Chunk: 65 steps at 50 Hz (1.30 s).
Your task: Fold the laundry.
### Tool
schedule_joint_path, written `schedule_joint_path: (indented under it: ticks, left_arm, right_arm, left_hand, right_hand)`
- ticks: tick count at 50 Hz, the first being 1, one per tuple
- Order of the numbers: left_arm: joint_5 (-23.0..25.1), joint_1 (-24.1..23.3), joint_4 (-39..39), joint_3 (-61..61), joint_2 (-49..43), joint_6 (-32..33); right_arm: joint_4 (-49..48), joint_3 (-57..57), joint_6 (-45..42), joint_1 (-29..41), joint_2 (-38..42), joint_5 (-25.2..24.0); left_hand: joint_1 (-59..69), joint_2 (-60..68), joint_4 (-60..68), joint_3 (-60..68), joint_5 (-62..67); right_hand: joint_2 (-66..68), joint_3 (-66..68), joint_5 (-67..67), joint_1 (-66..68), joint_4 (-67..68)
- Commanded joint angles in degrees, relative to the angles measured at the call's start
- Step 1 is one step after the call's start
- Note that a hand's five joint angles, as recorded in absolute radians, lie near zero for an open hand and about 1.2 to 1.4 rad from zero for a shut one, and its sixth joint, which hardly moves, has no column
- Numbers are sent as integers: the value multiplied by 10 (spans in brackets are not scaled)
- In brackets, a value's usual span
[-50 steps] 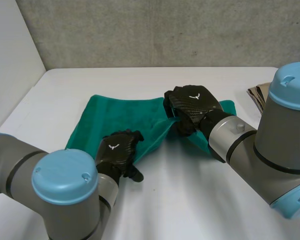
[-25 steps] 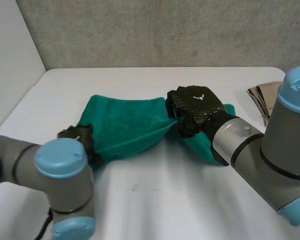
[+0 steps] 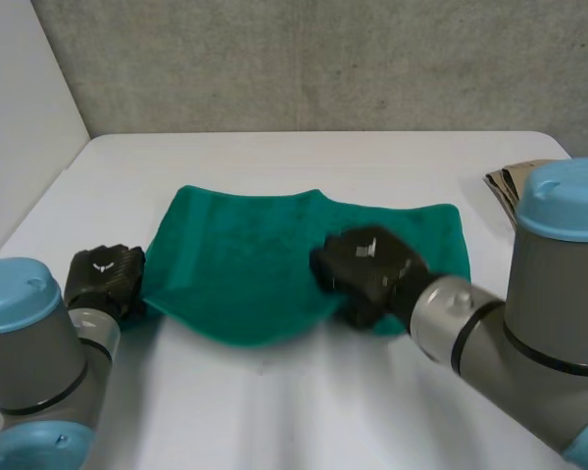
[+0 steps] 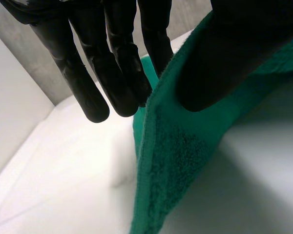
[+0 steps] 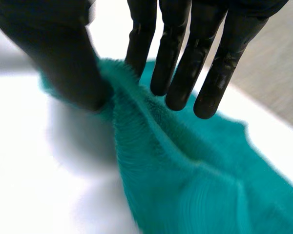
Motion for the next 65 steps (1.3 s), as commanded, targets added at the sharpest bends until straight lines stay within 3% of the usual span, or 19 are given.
schedule_joint_path:
  ticks: [1,8,13,19,24,31,39,49,56,65]
  left_arm:
    - [-1,16,0,-7,28,13]
    - [-1,23,0,-8,34,13]
    - [0,23,-1,-10,49,14]
    - [1,20,-2,-16,62,14]
    - [2,21,-2,-22,70,14]
    - [2,23,-2,-22,79,14]
    - [2,23,-2,-22,80,14]
    - [2,25,-2,-22,81,14]
    - [2,35,-2,-22,81,14]
    - [2,39,-2,-22,81,14]
  right_arm:
    - [103,-21,-168,-7,23,6]
    - [81,-66,-173,-64,22,61]
    - [76,-112,-199,-82,50,33]
    - [79,-196,-284,-78,154,18]
    - [84,-274,-323,-77,249,18]
    - [79,-314,-319,-77,310,-6]
    - [77,-325,-292,-79,331,-39]
    - [77,-326,-283,-84,330,-35]
    - [79,-316,-277,-88,316,-33]
    - [82,-294,-255,-97,296,-41]
  left_hand:
    - [141,117,114,120,145]
    - [141,117,114,120,145]
    - [141,117,114,120,145]
    - [141,117,114,120,145]
    - [141,117,114,120,145]
    - [141,117,114,120,145]
    - [141,117,114,120,145]
    - [141,117,114,120,145]
    - [141,117,114,120,145]
    - [141,117,114,120,145]
  right_hand:
    - [-401,-403,-410,-332,-404]
    - [-401,-403,-410,-332,-404]
    - [-401,-403,-410,-332,-404]
    - [-401,-403,-410,-332,-404]
    - [-289,-291,-298,-220,-293]
    - [-187,-189,-195,-118,-190]
    - [-101,-103,-110,-32,-104]
    - [60,59,52,130,57]
    - [-42,-44,-50,27,-45]
    - [-40,-42,-49,29,-43]
